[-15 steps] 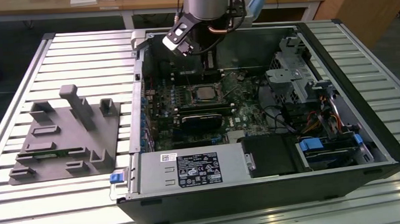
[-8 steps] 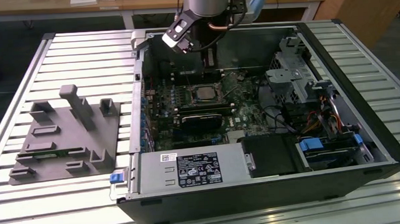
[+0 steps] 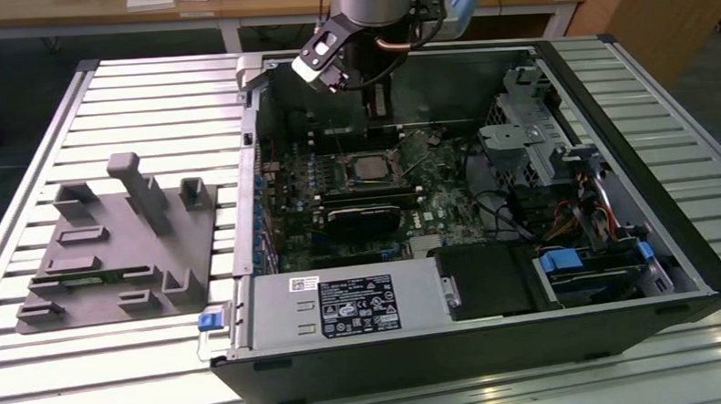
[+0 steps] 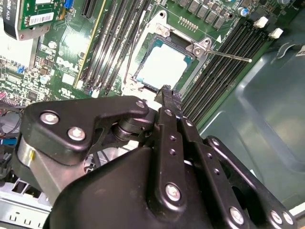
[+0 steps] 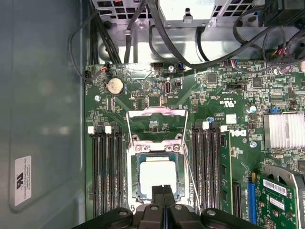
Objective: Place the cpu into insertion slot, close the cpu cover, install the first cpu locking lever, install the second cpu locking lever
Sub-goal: 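Close the cpu cover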
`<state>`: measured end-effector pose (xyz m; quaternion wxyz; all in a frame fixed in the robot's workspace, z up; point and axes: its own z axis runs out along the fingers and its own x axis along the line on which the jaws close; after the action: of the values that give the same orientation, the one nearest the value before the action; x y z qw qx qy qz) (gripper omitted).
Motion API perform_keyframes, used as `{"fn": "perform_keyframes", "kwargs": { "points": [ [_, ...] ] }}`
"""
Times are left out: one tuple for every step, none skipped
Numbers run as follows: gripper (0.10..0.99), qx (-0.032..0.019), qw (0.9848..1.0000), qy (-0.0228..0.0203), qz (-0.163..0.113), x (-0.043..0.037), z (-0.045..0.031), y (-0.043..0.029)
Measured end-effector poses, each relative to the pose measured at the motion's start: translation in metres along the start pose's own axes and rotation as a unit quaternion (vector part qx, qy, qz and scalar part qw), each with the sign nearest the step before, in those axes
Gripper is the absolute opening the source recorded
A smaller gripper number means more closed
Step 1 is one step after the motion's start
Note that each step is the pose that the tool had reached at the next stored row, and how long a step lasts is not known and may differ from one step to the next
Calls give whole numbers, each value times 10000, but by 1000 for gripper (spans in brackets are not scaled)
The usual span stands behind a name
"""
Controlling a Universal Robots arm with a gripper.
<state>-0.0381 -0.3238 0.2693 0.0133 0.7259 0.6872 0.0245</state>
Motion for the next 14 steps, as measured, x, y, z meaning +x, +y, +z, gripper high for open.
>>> {"fn": "perform_keyframes", "kwargs": {
  "points": [
    [106, 0, 10000, 0, 0, 0, -1, 0],
    [106, 1, 10000, -1, -1, 0, -1, 5],
    [106, 1, 10000, -2, -1, 0, -1, 12],
    [106, 2, 10000, -2, 0, 1, -1, 25],
    [106, 1, 10000, -2, 0, 2, 0, 42],
    [106, 1, 10000, -2, 0, 3, 2, 60],
    [106, 1, 10000, -1, 0, 4, 3, 79],
    [106, 1, 10000, -1, 0, 5, 4, 102],
    [106, 1, 10000, -1, 0, 7, 5, 126],
    [106, 1, 10000, -1, 0, 8, 7, 149],
    [106, 1, 10000, -1, 0, 9, 8, 175],
    [106, 1, 10000, -1, 0, 11, 10, 201],
    [106, 1, 10000, -1, 0, 12, 11, 230],
    [106, 1, 10000, -1, 0, 13, 13, 256]
  ]
}}
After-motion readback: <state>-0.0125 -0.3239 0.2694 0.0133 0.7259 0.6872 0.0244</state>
